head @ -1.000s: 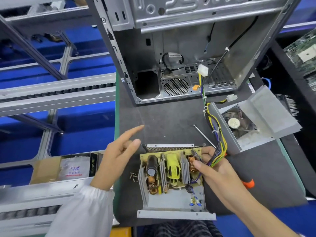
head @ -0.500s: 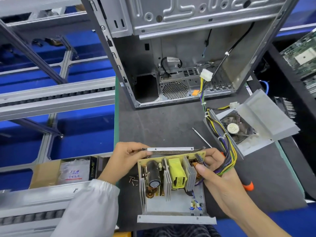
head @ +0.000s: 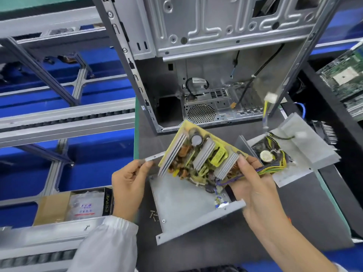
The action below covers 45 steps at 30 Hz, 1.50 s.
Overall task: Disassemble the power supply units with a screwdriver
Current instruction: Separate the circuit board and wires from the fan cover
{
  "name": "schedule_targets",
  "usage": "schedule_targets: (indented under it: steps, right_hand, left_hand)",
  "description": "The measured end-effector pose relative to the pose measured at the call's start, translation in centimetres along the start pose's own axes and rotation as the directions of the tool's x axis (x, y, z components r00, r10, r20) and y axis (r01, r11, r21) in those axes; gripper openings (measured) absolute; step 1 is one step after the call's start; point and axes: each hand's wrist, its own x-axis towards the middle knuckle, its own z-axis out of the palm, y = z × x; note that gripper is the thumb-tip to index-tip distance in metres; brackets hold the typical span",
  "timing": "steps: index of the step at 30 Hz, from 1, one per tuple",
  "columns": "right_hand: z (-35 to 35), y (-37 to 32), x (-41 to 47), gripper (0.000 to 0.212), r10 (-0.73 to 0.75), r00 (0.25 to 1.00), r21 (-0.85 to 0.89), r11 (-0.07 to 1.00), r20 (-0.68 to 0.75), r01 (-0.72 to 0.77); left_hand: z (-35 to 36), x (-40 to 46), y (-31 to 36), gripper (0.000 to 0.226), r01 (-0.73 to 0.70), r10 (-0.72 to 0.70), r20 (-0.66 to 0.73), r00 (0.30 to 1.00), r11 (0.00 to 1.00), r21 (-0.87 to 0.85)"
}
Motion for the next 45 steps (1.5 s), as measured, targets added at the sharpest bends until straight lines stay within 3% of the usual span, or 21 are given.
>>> schedule_targets:
  steps: [5,16,21,25,29,39,45]
  right_hand:
    - [1.0,0.6,0.7,0.042,0.034,0.999,0.072,0.997,-0.014,-0.033]
    - [2.5,1.8,1.8,0.036,0.025,0.999,0.119,0.993,-0.035,-0.02]
    - [2.7,1.5,2.3,0.027,0.009,1.0,0.09,0.996,-0.02,-0.008]
    - [3.5,0.8,3.0,0.042,-0.02,0.998,0.129,0.991,-0.058,0.027]
    - [4.0,0.8,3.4,0.047,-0.039,0.991,0.141,0.988,-0.126,0.057]
    - [2.9,3.1,3.0,0.023,-0.014,0.972,0.186,0.981,-0.233,0.058]
    - [3.1,2.8,2.4,0.03,-0.025,0.969,0.179,0.981,-0.246,0.07]
  left_hand:
    - [-0.8,-0.1,-0.9,0.026,0.058,-0.054,-0.093,0.994,0.997,0.042]
    - [-2.1,-1.9,-1.7,0.023,0.214,-0.216,-0.214,0.953,0.976,-0.033]
    - [-2.2,-1.4,-1.7,0.028,0.28,-0.264,-0.186,0.946,0.958,0.065]
    - [-2.4,-1.9,-1.6,0.042,0.265,-0.253,-0.205,0.945,0.964,0.033]
    - [-2.7,-2.6,-2.0,0.026,0.22,-0.185,-0.306,0.934,0.972,0.084]
    - [-2.8,-3.3,-2.5,0.013,0.166,-0.127,-0.362,0.923,0.983,0.079]
    - [-2.8,-3.0,-2.3,0.014,0.187,-0.164,-0.348,0.923,0.982,0.033]
